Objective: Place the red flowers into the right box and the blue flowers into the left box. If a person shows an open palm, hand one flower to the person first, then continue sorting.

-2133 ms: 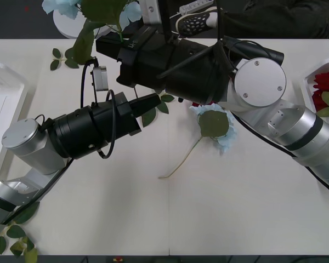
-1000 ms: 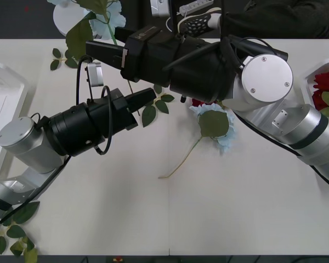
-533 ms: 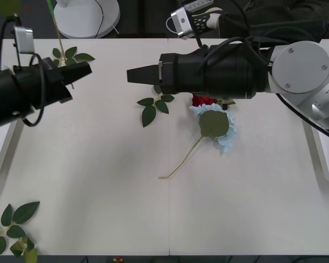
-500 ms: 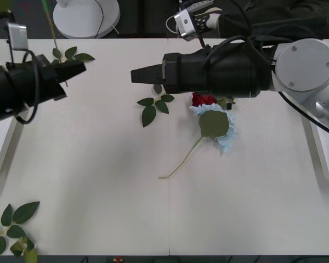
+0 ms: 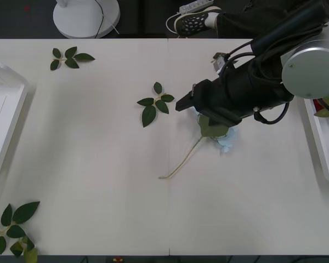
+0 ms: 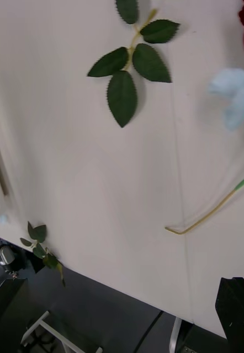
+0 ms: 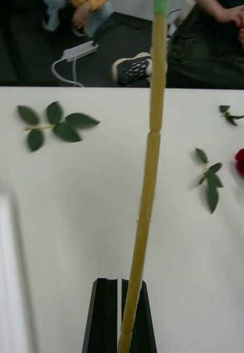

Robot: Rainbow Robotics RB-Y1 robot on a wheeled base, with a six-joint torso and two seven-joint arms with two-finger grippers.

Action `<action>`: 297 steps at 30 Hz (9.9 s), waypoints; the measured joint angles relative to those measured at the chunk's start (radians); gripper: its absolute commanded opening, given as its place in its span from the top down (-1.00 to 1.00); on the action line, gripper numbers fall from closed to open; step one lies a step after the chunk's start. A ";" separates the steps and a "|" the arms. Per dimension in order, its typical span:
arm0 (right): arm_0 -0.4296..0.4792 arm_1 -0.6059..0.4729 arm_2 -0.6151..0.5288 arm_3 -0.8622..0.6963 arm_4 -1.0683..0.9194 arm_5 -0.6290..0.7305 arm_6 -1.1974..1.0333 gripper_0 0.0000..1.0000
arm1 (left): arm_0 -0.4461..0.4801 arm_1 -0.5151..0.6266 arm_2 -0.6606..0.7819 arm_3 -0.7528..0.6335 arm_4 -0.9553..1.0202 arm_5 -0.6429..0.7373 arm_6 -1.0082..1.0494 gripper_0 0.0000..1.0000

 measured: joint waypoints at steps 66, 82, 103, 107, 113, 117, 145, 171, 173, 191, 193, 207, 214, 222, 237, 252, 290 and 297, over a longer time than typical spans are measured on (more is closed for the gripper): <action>-0.002 0.381 0.312 0.475 0.747 0.032 -0.314 -0.96 | 0.183 0.039 0.062 0.097 -0.040 -0.059 0.000 -1.00; -0.002 0.392 0.312 0.537 0.741 -0.015 -0.314 0.22 | 0.185 -0.145 0.013 -0.450 -0.375 -0.136 0.146 -1.00; -0.007 0.380 0.315 0.536 0.666 -0.030 -0.208 1.00 | 0.225 -0.251 -0.145 -0.789 -0.132 -0.106 0.229 -1.00; -0.007 0.306 0.315 0.416 0.571 -0.009 -0.062 1.00 | 0.236 -0.251 -0.079 -0.796 -0.030 -0.029 0.228 -1.00; -0.008 0.089 0.296 0.110 0.427 0.068 0.071 1.00 | 0.290 -0.247 -0.025 -0.796 0.103 -0.007 0.142 -1.00; -0.006 -0.044 0.222 -0.034 0.348 0.072 0.218 1.00 | 0.323 -0.222 -0.024 -0.771 0.168 0.011 -0.115 -1.00; -0.009 0.123 -0.210 -0.135 0.033 -0.263 1.053 1.00 | 0.328 -0.169 -0.034 -0.579 0.324 0.083 -0.249 -1.00; -0.153 0.284 0.002 0.012 0.083 -0.387 1.053 1.00 | 0.206 -0.351 -0.246 -0.532 0.324 -0.056 -0.249 -1.00; -0.153 0.284 0.007 0.012 0.084 -0.390 1.053 1.00 | 0.192 -0.377 -0.255 -0.532 0.301 -0.074 -0.249 -1.00; -0.153 0.284 0.010 0.015 0.096 -0.392 1.053 1.00 | 0.045 -0.576 -0.487 -0.525 0.204 -0.369 -0.249 -1.00; -0.153 0.284 0.010 0.018 0.097 -0.392 1.053 1.00 | 0.028 -0.592 -0.497 -0.524 0.181 -0.395 -0.249 -1.00; -0.153 0.284 0.011 0.033 0.108 -0.392 1.053 1.00 | -0.064 -0.650 -0.608 -0.520 0.092 -0.571 -0.249 -1.00; -0.153 0.284 0.011 0.034 0.115 -0.392 1.052 1.00 | -0.081 -0.665 -0.650 -0.516 0.092 -0.606 -0.249 0.36; -0.153 0.284 0.011 0.034 0.122 -0.399 1.048 1.00 | -0.082 -0.684 -0.653 -0.508 0.092 -0.613 -0.249 1.00; -0.153 0.284 0.011 0.035 0.132 -0.411 1.041 1.00 | -0.086 -0.694 -0.653 -0.506 0.061 -0.652 -0.249 1.00; -0.153 0.284 0.011 0.035 0.134 -0.417 1.040 -0.70 | -0.086 -0.694 -0.653 -0.504 0.061 -0.655 -0.249 1.00; -0.182 -0.012 0.011 0.108 0.122 -0.213 1.497 -0.93 | -0.035 -0.367 -0.449 -0.498 0.204 -0.641 -0.249 1.00; -0.183 -0.047 0.012 0.256 0.129 -0.184 1.714 -0.92 | 0.126 -0.183 -0.180 -0.487 0.191 -0.445 -0.229 1.00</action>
